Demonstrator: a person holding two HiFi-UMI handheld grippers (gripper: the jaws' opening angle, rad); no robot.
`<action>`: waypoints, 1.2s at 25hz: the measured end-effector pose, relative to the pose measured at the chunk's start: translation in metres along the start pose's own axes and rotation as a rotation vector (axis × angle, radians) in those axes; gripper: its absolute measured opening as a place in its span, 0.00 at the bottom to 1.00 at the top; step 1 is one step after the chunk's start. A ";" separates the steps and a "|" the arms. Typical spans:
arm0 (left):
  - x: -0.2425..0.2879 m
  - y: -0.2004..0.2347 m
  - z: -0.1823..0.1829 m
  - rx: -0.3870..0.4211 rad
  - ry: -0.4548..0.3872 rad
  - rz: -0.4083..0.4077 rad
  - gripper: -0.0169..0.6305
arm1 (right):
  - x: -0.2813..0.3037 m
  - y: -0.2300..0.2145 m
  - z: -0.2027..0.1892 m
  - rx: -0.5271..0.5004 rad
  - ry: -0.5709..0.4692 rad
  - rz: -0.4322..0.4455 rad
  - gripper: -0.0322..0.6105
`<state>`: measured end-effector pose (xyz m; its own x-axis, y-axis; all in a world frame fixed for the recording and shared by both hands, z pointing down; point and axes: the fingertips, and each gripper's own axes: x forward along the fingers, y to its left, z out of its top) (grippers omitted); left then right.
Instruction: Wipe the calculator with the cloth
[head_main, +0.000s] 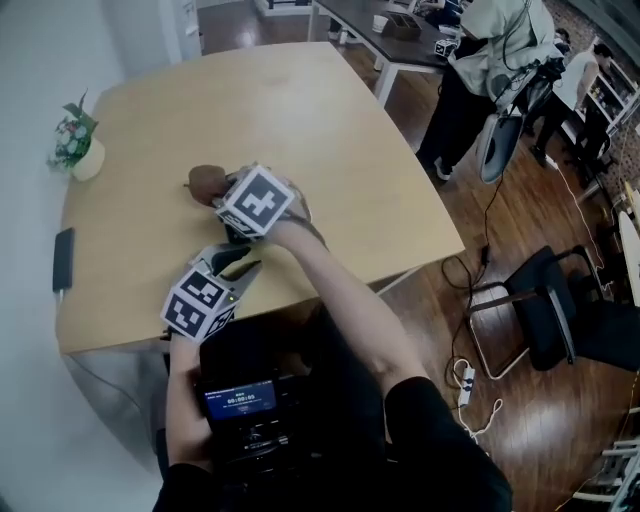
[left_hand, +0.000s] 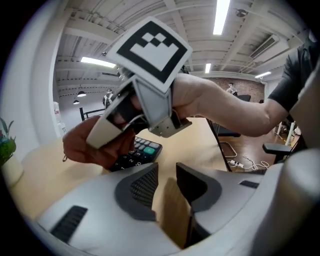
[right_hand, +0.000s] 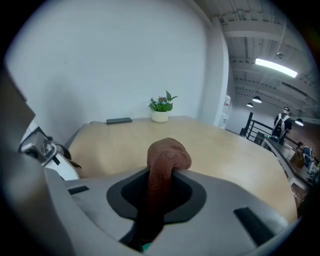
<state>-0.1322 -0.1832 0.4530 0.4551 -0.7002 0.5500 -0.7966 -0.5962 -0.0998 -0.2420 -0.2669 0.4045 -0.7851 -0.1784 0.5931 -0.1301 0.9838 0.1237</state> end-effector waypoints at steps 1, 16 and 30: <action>0.000 -0.001 0.001 -0.004 -0.004 -0.002 0.20 | 0.004 -0.003 -0.006 -0.002 0.026 -0.008 0.14; -0.005 0.003 0.004 -0.023 -0.044 -0.025 0.20 | -0.079 -0.097 -0.067 0.202 0.021 -0.252 0.14; -0.014 0.006 0.010 -0.096 -0.129 -0.029 0.20 | -0.027 -0.047 -0.043 0.121 0.030 -0.067 0.15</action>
<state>-0.1396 -0.1810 0.4360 0.5205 -0.7319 0.4398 -0.8142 -0.5806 -0.0027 -0.1888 -0.3093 0.4166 -0.7542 -0.2424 0.6102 -0.2551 0.9645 0.0679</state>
